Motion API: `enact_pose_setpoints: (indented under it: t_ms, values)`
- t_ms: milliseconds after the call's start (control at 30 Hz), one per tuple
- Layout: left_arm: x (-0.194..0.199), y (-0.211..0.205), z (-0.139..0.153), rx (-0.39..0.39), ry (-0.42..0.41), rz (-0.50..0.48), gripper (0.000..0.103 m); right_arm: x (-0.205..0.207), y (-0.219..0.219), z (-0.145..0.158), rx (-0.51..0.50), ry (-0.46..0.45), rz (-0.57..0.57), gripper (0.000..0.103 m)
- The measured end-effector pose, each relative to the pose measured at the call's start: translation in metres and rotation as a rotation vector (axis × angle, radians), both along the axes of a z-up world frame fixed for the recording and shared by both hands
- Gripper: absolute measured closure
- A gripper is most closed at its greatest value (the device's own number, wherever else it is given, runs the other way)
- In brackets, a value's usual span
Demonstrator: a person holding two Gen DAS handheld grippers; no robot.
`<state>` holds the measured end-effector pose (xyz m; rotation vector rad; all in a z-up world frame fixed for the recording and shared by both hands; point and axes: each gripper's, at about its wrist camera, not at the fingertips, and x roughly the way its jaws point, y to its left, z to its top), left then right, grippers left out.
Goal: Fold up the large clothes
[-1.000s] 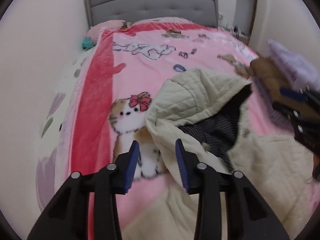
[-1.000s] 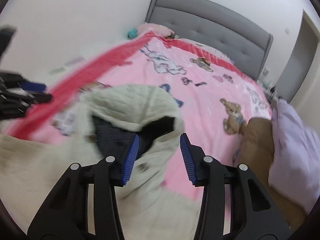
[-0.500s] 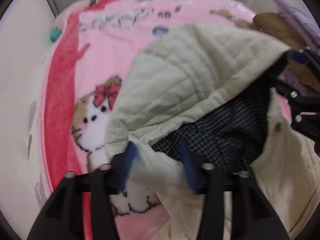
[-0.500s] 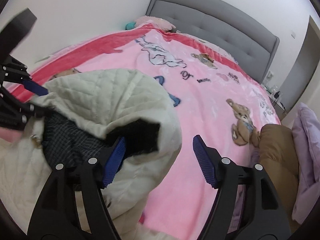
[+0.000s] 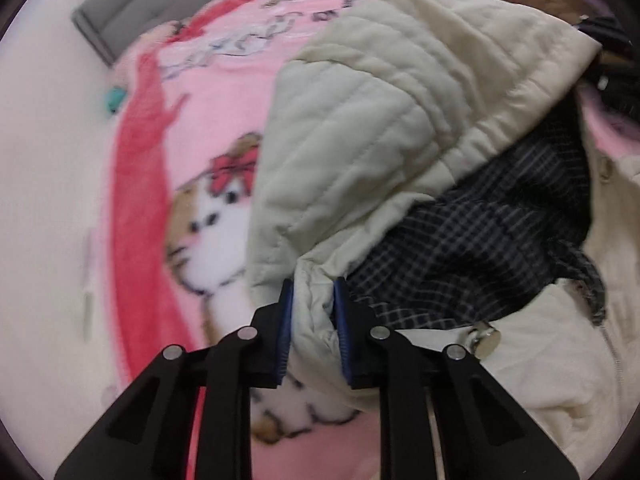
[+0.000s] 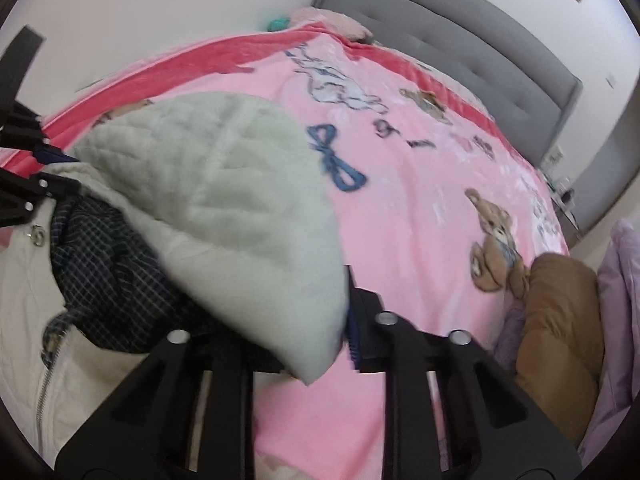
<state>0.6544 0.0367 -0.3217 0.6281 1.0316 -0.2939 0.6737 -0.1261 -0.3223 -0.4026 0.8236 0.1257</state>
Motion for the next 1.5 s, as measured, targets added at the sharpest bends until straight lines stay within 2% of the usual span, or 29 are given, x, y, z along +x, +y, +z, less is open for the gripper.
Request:
enact_pose_setpoints:
  t_ms: [67,100,233,267,333,367,433,467,533,633,733,767,800,867,900,933,967,1000,1100,1167,1200,1300,1400,1500]
  values:
    - [-0.011,0.003,0.01,0.006,-0.124,0.007,0.09,-0.002,-0.007,0.007,0.029,-0.021,-0.029,0.095]
    - [-0.022,0.007,0.022,-0.047,-0.2,0.01,0.09,-0.003,-0.011,0.011,0.047,-0.031,-0.043,0.097]
    - [-0.042,0.011,0.046,-0.078,-0.375,0.051,0.09,-0.008,-0.026,0.028,0.097,-0.085,-0.084,0.097]
    - [-0.052,0.014,0.056,-0.107,-0.445,0.065,0.09,-0.014,-0.029,0.036,0.118,-0.114,-0.095,0.097]
    - [-0.062,0.023,0.069,-0.172,-0.507,0.079,0.088,-0.026,-0.037,0.049,0.18,-0.157,-0.113,0.097]
    - [-0.066,0.031,0.07,-0.204,-0.509,0.08,0.086,-0.029,-0.041,0.051,0.198,-0.16,-0.122,0.097]
    - [-0.065,0.036,0.06,-0.216,-0.436,0.087,0.085,-0.03,-0.046,0.038,0.186,-0.116,-0.121,0.095]
    - [-0.06,0.038,0.047,-0.197,-0.379,0.091,0.085,-0.026,-0.045,0.024,0.172,-0.065,-0.115,0.095]
    - [-0.052,0.038,0.029,-0.179,-0.332,0.099,0.085,-0.021,-0.038,-0.001,0.103,-0.006,-0.109,0.095]
    - [-0.041,0.036,0.013,-0.173,-0.293,0.139,0.085,-0.015,-0.028,-0.025,0.031,0.024,-0.107,0.095]
    - [-0.036,0.036,-0.004,-0.153,-0.246,0.142,0.085,-0.005,-0.025,-0.054,0.003,0.133,-0.119,0.093]
    - [-0.039,0.035,-0.007,-0.155,-0.235,0.136,0.085,-0.008,-0.022,-0.056,-0.017,0.123,-0.111,0.093]
    - [-0.038,0.039,-0.007,-0.164,-0.23,0.137,0.085,-0.011,-0.021,-0.053,-0.019,0.112,-0.103,0.093]
    - [-0.046,0.052,0.003,-0.222,-0.227,0.146,0.074,-0.019,-0.026,-0.04,0.051,0.105,-0.078,0.092]
    - [-0.045,0.06,0.007,-0.24,-0.227,0.157,0.055,-0.024,-0.033,-0.029,0.105,0.106,-0.073,0.084]
    - [-0.048,0.07,0.013,-0.268,-0.232,0.174,0.045,-0.03,-0.041,-0.019,0.145,0.097,-0.073,0.077]
    - [-0.053,0.08,0.021,-0.302,-0.239,0.182,0.04,-0.039,-0.051,-0.004,0.189,0.074,-0.077,0.069]
    - [-0.057,0.088,0.028,-0.322,-0.248,0.18,0.04,-0.046,-0.056,0.005,0.215,0.059,-0.074,0.065]
    - [-0.068,0.101,0.047,-0.319,-0.282,0.162,0.04,-0.066,-0.068,0.032,0.307,0.048,-0.051,0.064]
    - [-0.073,0.098,0.063,-0.326,-0.311,0.121,0.04,-0.077,-0.067,0.047,0.325,0.028,-0.026,0.063]
    - [-0.07,0.095,0.069,-0.339,-0.319,0.103,0.04,-0.079,-0.064,0.049,0.298,0.023,-0.028,0.063]
    - [-0.06,0.072,0.083,-0.361,-0.344,0.035,0.04,-0.07,-0.052,0.044,0.135,0.034,-0.097,0.063]
    - [-0.044,0.041,0.075,-0.308,-0.307,-0.053,0.04,-0.047,-0.05,0.03,0.108,0.051,-0.149,0.077]
    - [-0.034,0.019,0.054,-0.235,-0.239,-0.158,0.04,-0.026,-0.052,0.017,0.103,0.061,-0.193,0.08]
